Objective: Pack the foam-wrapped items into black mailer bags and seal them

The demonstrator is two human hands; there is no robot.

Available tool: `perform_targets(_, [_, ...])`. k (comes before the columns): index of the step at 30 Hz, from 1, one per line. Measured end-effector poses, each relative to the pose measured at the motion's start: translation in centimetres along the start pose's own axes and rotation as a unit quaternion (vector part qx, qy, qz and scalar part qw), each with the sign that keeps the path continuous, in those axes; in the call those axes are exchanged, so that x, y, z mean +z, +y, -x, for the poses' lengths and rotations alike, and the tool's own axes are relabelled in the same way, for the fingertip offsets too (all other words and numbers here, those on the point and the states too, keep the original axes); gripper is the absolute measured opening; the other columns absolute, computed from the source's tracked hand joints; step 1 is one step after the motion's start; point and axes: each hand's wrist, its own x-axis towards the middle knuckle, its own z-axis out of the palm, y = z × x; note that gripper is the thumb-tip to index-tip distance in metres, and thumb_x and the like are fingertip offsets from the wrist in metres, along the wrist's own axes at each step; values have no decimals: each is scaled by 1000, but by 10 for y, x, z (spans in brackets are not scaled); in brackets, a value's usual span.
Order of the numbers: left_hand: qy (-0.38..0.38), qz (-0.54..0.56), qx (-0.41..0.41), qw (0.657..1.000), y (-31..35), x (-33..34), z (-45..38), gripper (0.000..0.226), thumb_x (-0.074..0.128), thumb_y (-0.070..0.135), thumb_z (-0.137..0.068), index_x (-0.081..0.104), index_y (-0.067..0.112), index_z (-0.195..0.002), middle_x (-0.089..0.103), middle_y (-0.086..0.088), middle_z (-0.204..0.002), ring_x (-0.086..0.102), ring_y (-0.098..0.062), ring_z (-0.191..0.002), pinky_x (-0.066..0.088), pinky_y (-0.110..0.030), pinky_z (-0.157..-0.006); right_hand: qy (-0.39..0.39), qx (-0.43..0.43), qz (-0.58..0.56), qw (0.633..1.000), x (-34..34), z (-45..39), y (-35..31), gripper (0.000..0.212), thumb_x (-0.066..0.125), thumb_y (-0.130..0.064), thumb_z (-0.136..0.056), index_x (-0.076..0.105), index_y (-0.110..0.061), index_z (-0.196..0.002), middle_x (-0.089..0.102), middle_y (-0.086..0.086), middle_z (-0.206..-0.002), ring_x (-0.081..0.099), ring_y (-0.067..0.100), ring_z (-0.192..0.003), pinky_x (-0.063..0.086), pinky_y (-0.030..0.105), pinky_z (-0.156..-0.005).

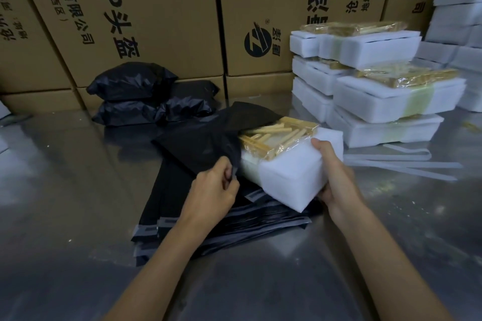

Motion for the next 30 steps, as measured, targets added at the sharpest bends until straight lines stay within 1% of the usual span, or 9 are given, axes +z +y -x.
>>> perform_targets(5, [-30, 24, 111, 993, 26, 3, 9, 20, 54, 31, -85, 39, 22, -75, 50, 5, -61, 50, -15, -57, 44, -34, -52, -2, -15, -9, 1000, 12, 7, 3, 46, 79, -50, -75, 69, -28, -115, 77, -10, -103, 72, 13, -100, 60, 37, -79])
perform_targets(9, [87, 72, 82, 990, 45, -12, 0, 19, 53, 33, -83, 43, 21, -73, 48, 4, -64, 49, -16, -63, 40, -26, -55, -9, -35, 8, 999, 17, 9, 4, 43, 79, -49, -76, 68, -31, -114, 77, -11, -104, 72, 12, -99, 60, 33, -71])
perform_targets(12, [149, 36, 80, 985, 70, -19, -31, 11, 53, 35, -86, 46, 26, -89, 51, 12, -86, 47, -11, -85, 38, -20, -68, -4, -66, 31, 997, 23, 10, 4, 44, 80, -52, -68, 67, -36, -107, 76, -14, -101, 71, 9, -97, 59, 37, -84])
perform_targets(16, [-9, -42, 8, 999, 101, -10, -99, 45, 56, 37, -88, 49, 21, -130, 52, 1, -132, 42, -19, -126, 38, -38, -102, -19, -96, 40, 994, 27, 14, 4, 47, 81, -52, -64, 62, -39, -104, 73, -24, -92, 69, -5, -82, 54, 29, -76])
perform_targets(18, [-140, -84, -76, 984, 115, -6, -129, 52, 55, 41, -91, 48, 17, -136, 50, -8, -138, 45, -27, -129, 40, -39, -104, -17, -98, 46, 994, 27, 15, 4, 69, 80, -58, -55, 57, -36, -116, 72, -19, -100, 68, -2, -89, 52, 26, -75])
perform_targets(20, [-224, -121, -126, 959, 126, 0, -148, 42, 54, 40, -91, 56, 12, -122, 59, -11, -123, 56, -30, -114, 48, -35, -90, -19, -95, 47, 994, 26, 15, 4, 86, 79, -62, -49, 52, -31, -124, 69, -15, -109, 67, 3, -97, 52, 26, -77])
perform_targets(22, [-218, -178, -128, 951, 135, 4, -159, 23, 57, 29, -90, 55, 11, -104, 57, -7, -102, 57, -25, -93, 46, -29, -71, -21, -89, 46, 995, 24, 15, 3, 88, 79, -63, -48, 51, -31, -125, 68, -14, -111, 66, 4, -98, 54, 28, -78])
perform_targets(26, [-135, -273, -97, 948, 145, 11, -160, 13, 58, 10, -90, 56, 12, -103, 58, -8, -109, 54, -27, -96, 44, -34, -74, -26, -99, 59, 993, 24, 13, 4, 79, 79, -63, -48, 52, -35, -117, 68, -16, -107, 67, -1, -91, 54, 26, -78])
perform_targets(30, [-193, -229, -86, 950, 146, 10, -156, 15, 59, 19, -86, 62, 9, -96, 67, -7, -105, 63, -26, -94, 53, -32, -77, -38, -112, 50, 992, 24, 12, 4, 67, 81, -61, -50, 54, -42, -109, 70, -24, -96, 66, -10, -82, 50, 21, -71])
